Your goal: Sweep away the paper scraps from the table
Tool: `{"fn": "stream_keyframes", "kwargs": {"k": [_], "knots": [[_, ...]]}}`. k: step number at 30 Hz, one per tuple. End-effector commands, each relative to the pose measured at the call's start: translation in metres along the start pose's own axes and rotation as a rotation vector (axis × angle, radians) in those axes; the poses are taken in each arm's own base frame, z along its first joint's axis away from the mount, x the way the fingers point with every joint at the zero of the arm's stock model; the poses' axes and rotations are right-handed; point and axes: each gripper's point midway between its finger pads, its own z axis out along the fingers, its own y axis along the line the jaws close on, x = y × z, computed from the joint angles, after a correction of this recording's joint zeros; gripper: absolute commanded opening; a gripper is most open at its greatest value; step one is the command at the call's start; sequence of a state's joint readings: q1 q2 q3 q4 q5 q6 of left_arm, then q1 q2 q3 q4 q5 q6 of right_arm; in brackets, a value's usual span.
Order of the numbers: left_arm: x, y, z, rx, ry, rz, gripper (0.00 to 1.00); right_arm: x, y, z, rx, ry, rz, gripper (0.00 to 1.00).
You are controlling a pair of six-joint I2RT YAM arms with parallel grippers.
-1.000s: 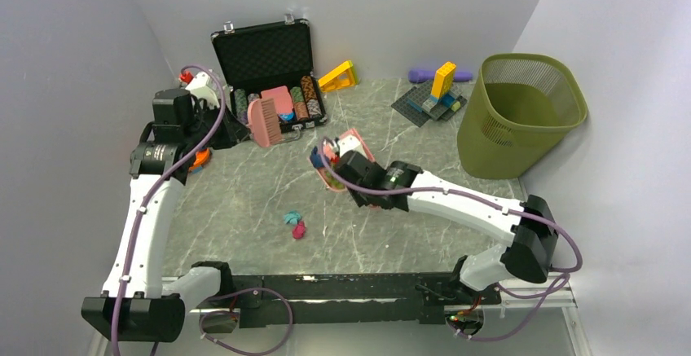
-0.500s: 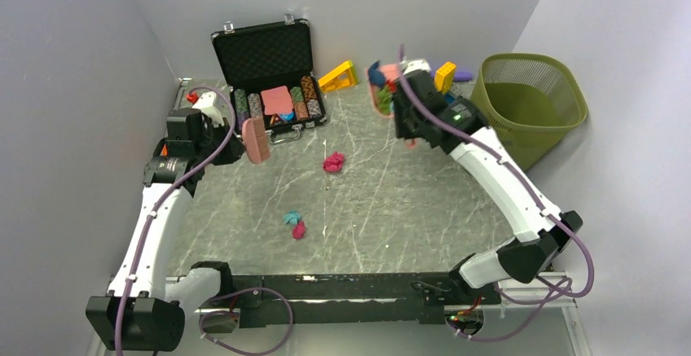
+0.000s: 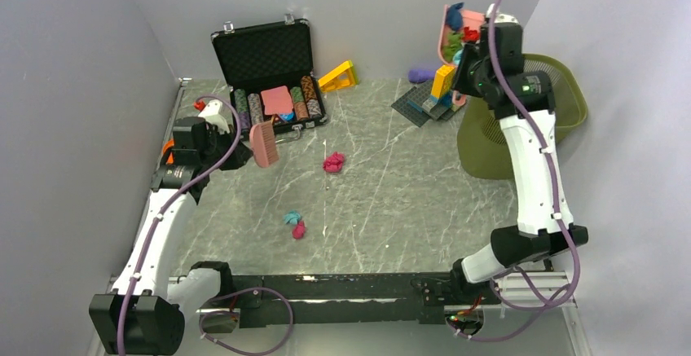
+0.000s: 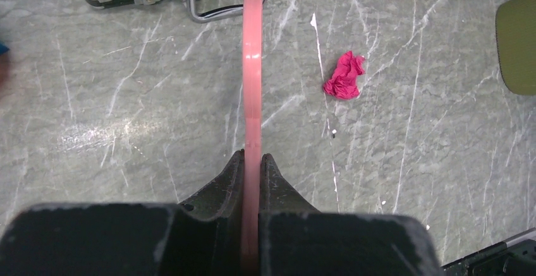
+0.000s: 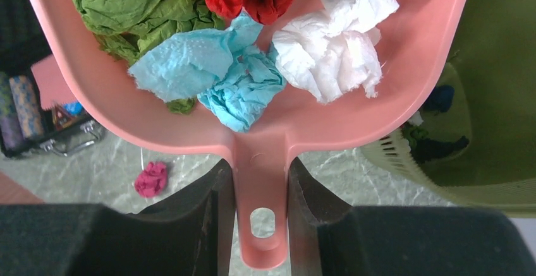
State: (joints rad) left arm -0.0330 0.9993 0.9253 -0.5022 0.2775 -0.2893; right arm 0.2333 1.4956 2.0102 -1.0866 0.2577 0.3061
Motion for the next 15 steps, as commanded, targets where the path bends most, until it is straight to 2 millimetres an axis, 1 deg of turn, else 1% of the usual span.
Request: {"fn": "stream_keyframes", "kwargs": {"k": [1,3,5,8,9,11,12,14,15], "knots": [[-0.021,-0.013,-0.004,0.068,-0.078,0.045,0.0,-0.028,-0.019,-0.001,-0.067,-0.032,0.127,0.0],[-0.019,-0.014,-0.004,0.074,-0.077,0.045,0.0,-0.034,-0.028,0.002,-0.116,-0.039,0.205,0.0],[-0.017,-0.015,-0.005,0.079,-0.076,0.045,0.0,-0.043,-0.045,0.007,-0.154,-0.055,0.3,0.0],[-0.015,-0.015,-0.005,0.082,-0.07,0.047,0.0,-0.049,-0.066,0.013,-0.264,-0.052,0.472,0.0],[-0.014,-0.016,-0.004,0.084,-0.067,0.045,0.0,-0.055,-0.072,0.013,-0.289,-0.069,0.522,0.0],[-0.014,-0.016,-0.004,0.09,-0.065,0.044,0.0,-0.062,-0.071,0.011,-0.391,-0.089,0.612,0.0],[-0.014,-0.017,-0.004,0.093,-0.063,0.043,0.0,-0.056,-0.067,0.014,-0.458,-0.069,0.67,0.0],[-0.013,-0.017,-0.004,0.096,-0.06,0.042,0.0,-0.06,-0.063,0.008,-0.579,-0.104,0.759,0.0],[-0.013,-0.018,-0.004,0.098,-0.059,0.043,0.0,-0.058,-0.061,0.006,-0.63,-0.119,0.818,0.0]]}}
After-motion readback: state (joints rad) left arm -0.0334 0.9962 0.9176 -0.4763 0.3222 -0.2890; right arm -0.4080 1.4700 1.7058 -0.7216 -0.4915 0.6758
